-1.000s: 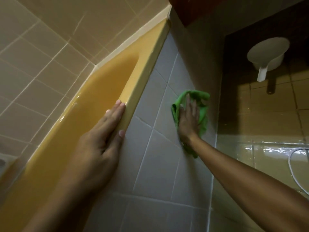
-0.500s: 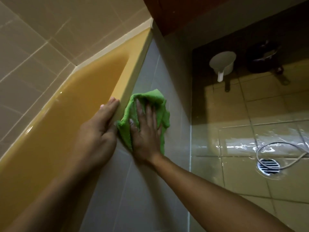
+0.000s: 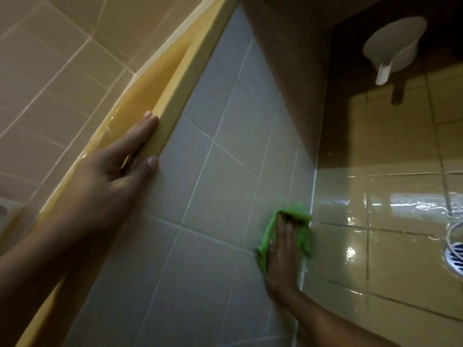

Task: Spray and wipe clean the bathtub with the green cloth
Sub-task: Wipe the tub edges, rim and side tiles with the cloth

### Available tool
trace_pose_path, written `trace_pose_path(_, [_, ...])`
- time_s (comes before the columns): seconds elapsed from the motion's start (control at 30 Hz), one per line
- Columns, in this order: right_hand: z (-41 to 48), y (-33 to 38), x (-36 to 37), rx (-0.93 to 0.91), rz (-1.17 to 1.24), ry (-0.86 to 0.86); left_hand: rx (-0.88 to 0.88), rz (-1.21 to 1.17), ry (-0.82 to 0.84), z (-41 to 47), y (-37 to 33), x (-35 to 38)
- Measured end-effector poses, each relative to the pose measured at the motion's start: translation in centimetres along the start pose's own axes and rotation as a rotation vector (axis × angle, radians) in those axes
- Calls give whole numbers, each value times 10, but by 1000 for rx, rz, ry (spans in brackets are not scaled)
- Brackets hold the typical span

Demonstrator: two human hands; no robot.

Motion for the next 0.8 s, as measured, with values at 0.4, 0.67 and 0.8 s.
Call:
trace_pose_path(0.4, [63,34,3,487,26,-52,-95,120,12,-9,-22,-4])
trace_pose_path(0.67, [0,221,-6,42,44,8,-133,182,-58,-124,-38,-45])
trace_pose_path(0.8, [-65,288,-11,-246,51,42,-153,118,-129,-175,-28,-62])
Point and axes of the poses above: each hand's wrist, its own z-axis towards the middle knuckle, its own x-axis out of the palm, y = z × x, the point moved 4 cm from there along z, towards the middle knuckle, and after that the axes turned 11 degrees about -y, right-handed, at the moved point
